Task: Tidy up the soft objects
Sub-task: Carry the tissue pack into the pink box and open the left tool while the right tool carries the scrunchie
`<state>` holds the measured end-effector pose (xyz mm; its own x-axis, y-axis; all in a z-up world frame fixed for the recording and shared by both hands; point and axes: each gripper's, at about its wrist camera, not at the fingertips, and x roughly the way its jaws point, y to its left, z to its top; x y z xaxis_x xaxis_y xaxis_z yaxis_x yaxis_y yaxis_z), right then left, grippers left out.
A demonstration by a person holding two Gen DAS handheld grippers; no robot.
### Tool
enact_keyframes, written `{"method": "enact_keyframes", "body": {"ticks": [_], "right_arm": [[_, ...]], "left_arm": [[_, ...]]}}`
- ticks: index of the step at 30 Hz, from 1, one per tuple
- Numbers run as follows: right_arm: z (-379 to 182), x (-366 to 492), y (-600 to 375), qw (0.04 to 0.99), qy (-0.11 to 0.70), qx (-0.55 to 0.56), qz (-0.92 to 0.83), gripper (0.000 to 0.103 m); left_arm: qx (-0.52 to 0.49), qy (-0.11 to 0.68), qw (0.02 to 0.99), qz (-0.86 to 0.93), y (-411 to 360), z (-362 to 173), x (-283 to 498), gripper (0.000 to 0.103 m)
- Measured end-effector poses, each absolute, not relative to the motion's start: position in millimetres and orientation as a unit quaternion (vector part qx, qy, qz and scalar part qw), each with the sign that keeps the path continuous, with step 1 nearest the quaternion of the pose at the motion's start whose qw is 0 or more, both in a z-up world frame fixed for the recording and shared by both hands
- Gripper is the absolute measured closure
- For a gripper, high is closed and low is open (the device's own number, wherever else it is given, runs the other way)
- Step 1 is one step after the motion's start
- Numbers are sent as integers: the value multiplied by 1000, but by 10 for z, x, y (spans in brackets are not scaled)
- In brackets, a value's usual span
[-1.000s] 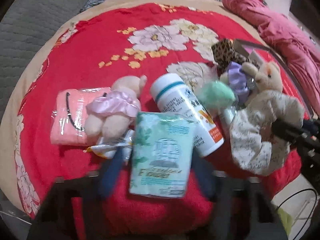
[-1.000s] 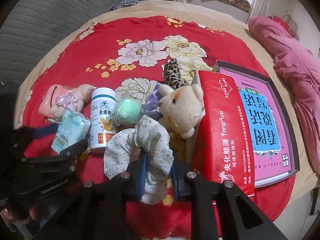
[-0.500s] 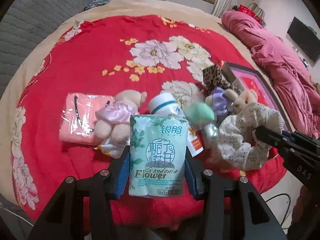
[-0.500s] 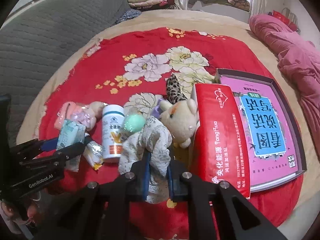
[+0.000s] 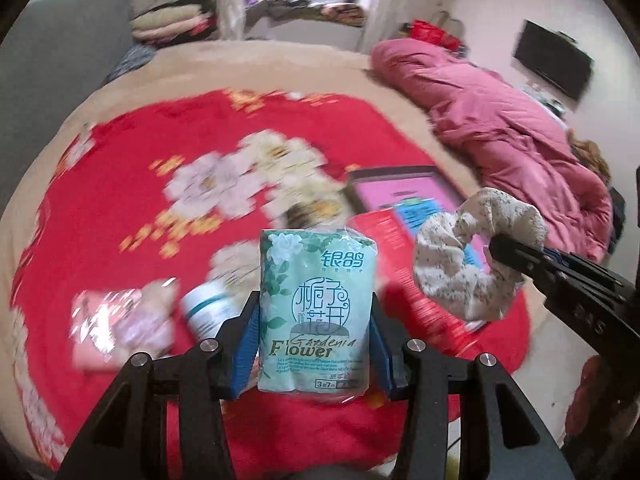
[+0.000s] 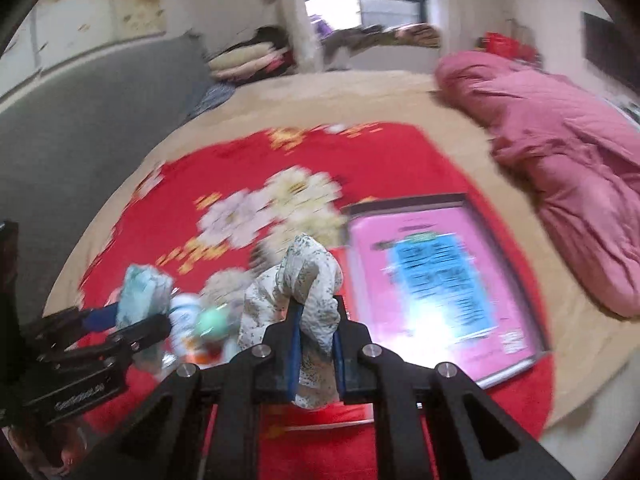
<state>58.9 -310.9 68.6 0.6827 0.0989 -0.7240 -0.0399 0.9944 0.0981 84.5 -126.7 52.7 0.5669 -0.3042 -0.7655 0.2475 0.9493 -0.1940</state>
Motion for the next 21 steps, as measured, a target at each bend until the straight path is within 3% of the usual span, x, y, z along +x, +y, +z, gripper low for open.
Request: {"method": "enact_keyframes", "body": {"ticks": [8,21], "right_arm": [[739,659,-3993,916,393,64,-42,90],[399,705,-4734,901,417,77,-91,90]], "left_arm": [[-6,433,875,-215,-2261,648,990,53],[61,486,834,-255,-3490,136,1190,53]]}}
